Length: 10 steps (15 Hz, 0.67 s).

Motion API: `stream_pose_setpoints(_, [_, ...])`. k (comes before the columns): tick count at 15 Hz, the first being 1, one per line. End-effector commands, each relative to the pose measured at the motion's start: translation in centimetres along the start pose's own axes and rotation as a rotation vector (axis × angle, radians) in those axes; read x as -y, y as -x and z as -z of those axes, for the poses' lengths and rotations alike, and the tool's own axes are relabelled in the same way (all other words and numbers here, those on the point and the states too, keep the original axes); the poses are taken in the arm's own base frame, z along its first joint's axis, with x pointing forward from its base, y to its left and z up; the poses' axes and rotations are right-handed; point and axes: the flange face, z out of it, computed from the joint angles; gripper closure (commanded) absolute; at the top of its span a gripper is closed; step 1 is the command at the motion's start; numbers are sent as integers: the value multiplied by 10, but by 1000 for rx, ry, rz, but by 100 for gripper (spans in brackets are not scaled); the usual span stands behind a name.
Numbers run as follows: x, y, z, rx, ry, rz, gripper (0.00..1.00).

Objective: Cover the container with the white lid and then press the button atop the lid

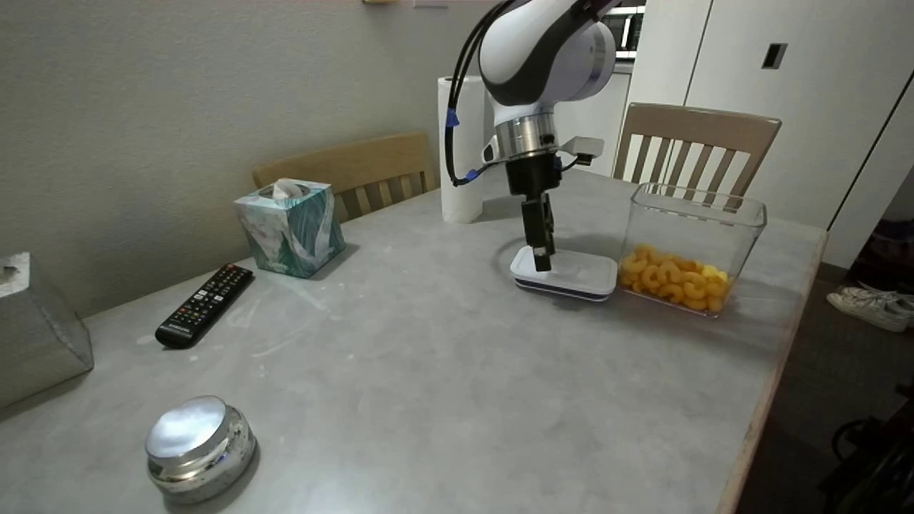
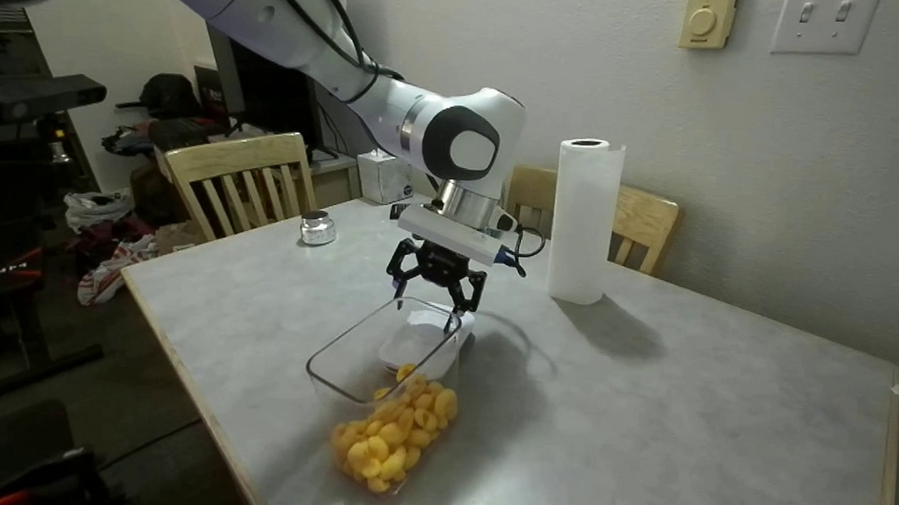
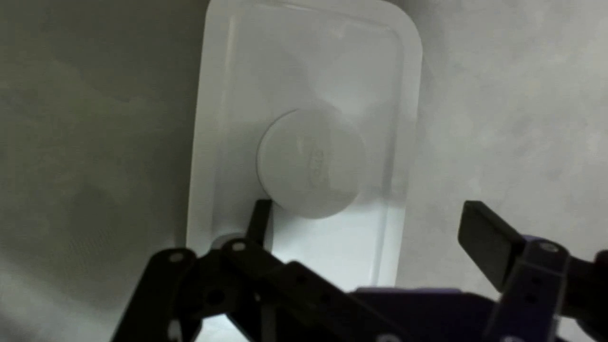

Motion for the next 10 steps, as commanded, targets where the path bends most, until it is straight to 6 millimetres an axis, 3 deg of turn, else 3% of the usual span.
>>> stream_pose_setpoints(1, [-3,11,-5,18,20,-40,0])
stream_pose_setpoints(6, [0,16,-1,54,41,-54,0])
stream_pose_setpoints(10, [-2,25,-3,87,58,38,0])
